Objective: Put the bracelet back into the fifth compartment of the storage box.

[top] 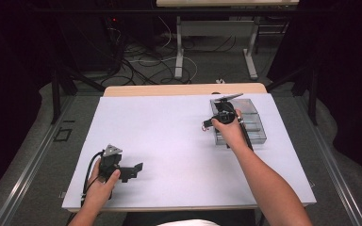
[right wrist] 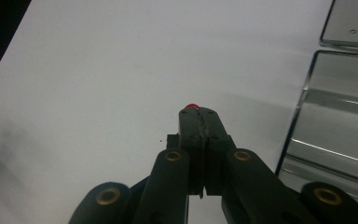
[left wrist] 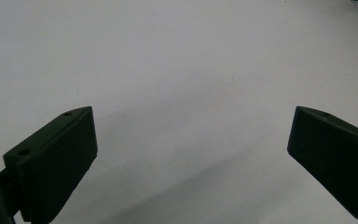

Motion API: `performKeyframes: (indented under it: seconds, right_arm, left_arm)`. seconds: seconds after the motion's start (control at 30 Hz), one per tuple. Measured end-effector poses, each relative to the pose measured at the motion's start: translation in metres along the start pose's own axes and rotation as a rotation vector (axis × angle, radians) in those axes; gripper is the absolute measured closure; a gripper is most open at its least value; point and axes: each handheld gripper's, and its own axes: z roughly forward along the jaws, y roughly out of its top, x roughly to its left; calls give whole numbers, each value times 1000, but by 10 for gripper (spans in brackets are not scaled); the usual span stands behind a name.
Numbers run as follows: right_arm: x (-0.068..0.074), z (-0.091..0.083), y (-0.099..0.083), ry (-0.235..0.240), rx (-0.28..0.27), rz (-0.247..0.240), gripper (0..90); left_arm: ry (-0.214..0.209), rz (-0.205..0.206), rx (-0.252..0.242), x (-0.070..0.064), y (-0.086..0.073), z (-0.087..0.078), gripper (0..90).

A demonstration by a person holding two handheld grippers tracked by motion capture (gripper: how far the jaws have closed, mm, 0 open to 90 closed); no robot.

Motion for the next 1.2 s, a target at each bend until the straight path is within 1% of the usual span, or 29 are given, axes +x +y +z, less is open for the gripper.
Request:
performKeyframes:
  seconds: [0.13, 0.17, 0.2, 0.23, 0.27, 0.3, 0.33, 0.37, 0.47, 0.63, 0.67, 0.7, 0.73, 0.77, 0.93, 0.97, 1.03, 1.1, 1.17, 1.2]
  right_arm:
    - [-5, -6, 3, -19, -11, 2, 900]
    - [-5, -8, 4, -21, -14, 11, 900]
    - [-7, -9, 4, -25, -13, 7, 900]
    - [-8, -10, 5, -30, -14, 16, 900]
    - [-9, -11, 5, -30, -23, 14, 900]
    - [-10, -12, 5, -39, -21, 17, 900]
    - [-12, -14, 6, -35, -18, 13, 900]
    - [-13, -15, 6, -40, -25, 18, 900]
    - [-16, -19, 7, -51, -17, 25, 900]
    - [-22, -26, 8, -61, -29, 32, 900]
    - [-24, -27, 8, -59, -46, 35, 900]
    - [-25, -28, 8, -57, -51, 43, 900]
    - [-26, -30, 9, -70, -43, 44, 900]
    - [-27, -31, 9, -70, -39, 49, 900]
    - [-33, -37, 10, -79, -43, 50, 900]
    - [-34, -38, 9, -83, -48, 58, 900]
    - [-37, -40, 9, -92, -53, 51, 900]
    - [-39, -42, 9, -99, -55, 65, 900]
    - [-42, -44, 8, -93, -57, 65, 900]
    - [-44, -45, 8, -101, -58, 67, 900]
  left_arm:
    - [2, 1, 0, 0, 0, 0, 13]
    - [2, 0, -1, 1, 0, 0, 13]
    - [1, 0, -2, 1, 0, 0, 13]
    - [1, 0, -2, 1, 0, 0, 13]
    - [1, 0, -2, 1, 0, 0, 13]
    - [1, 1, -2, 1, 0, 0, 13]
    - [1, 1, -1, 1, 0, 0, 13]
    - [2, 0, 1, 1, 0, 0, 13]
    - [2, 0, 0, 0, 0, 0, 13]
    - [0, -2, 1, 1, 0, 0, 13]
    - [0, -3, 2, 1, 0, 0, 13]
    - [-1, -3, 2, 1, 0, 0, 13]
    - [1, -2, 1, 1, 0, 0, 14]
    - [1, -2, 1, 1, 0, 0, 14]
    - [1, -5, 1, 1, 0, 0, 14]
    - [2, -4, 1, 1, 0, 0, 14]
    - [2, -4, 1, 1, 0, 0, 14]
    - [2, -4, 1, 1, 0, 0, 14]
    - [2, -4, 2, 1, 0, 0, 14]
    - [0, -4, 0, 1, 0, 0, 14]
